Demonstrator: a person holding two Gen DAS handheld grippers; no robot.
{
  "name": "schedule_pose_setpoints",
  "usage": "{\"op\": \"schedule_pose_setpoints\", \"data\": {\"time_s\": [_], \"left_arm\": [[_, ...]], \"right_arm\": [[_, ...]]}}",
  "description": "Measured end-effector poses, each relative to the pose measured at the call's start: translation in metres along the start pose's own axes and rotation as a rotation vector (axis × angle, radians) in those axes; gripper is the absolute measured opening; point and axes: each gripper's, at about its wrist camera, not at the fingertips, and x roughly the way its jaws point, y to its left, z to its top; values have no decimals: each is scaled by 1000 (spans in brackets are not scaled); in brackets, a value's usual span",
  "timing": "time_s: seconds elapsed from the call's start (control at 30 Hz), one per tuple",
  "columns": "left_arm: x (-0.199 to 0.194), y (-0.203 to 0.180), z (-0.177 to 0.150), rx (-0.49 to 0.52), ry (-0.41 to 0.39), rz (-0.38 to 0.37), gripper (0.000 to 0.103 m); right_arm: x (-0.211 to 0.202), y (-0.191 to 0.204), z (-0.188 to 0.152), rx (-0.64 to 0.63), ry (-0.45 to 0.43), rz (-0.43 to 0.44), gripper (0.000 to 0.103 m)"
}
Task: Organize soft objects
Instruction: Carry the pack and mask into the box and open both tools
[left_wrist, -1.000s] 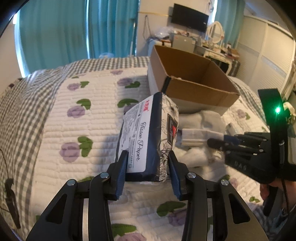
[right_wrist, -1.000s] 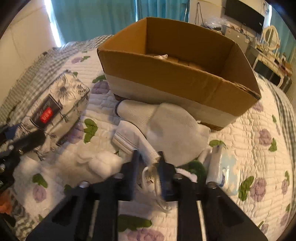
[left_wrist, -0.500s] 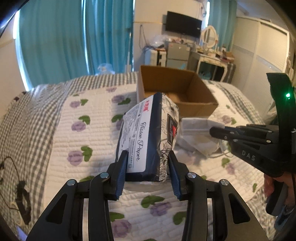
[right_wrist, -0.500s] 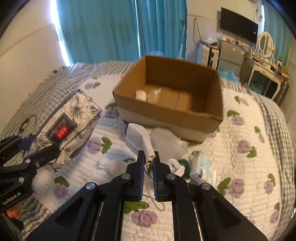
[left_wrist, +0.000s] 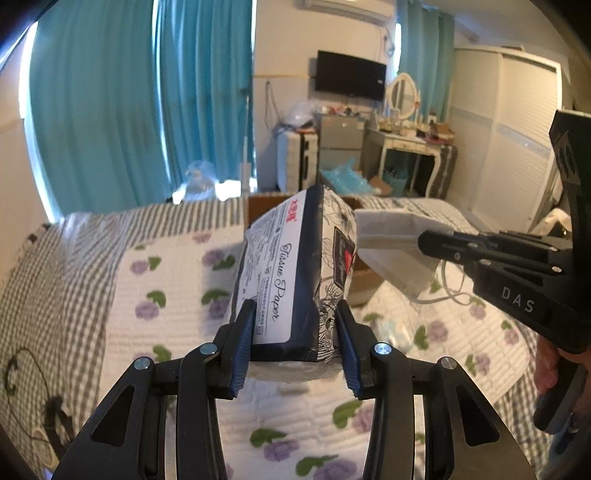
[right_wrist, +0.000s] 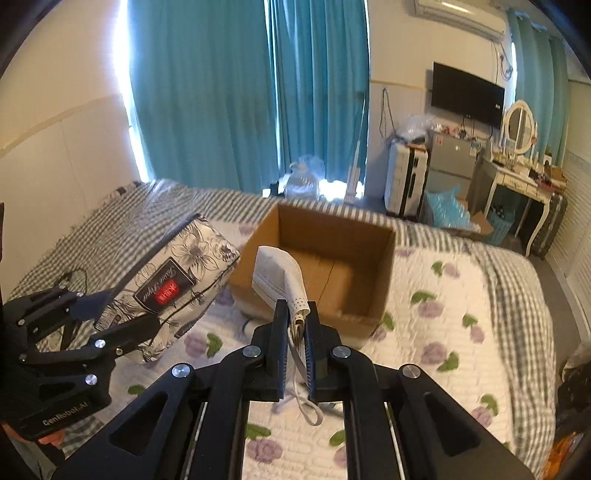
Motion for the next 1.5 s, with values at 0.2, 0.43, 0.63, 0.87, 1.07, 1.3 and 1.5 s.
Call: {"op": "schedule_pose_setpoints", "data": {"time_s": [0.2,0.43,0.63,0.87,1.07,1.3,1.5], "left_arm": [[17,-4,33,12,-24,-2,41],[58,-4,64,30,-28,-9,41],[112,-1,83,35,-7,-20,41],[176,2,87,60,48,-10,42],[213,3,77,69,117,-33,46],[211,-4,75,64,110,-29,65],[179,-3,87,48,72,8,78]], "right_arm": [[-2,-16,36,-7,-55,-14,8],[21,-37,67,10,-84,-32,8],[69,-60,80,31,-69,-57,8],[139,-84,76,71,-19,-61,8],[180,-95,65,103,10,-34,8],[182,-100,59,117,13,-24,39],[141,-102,75,144,-44,-40,63]]}}
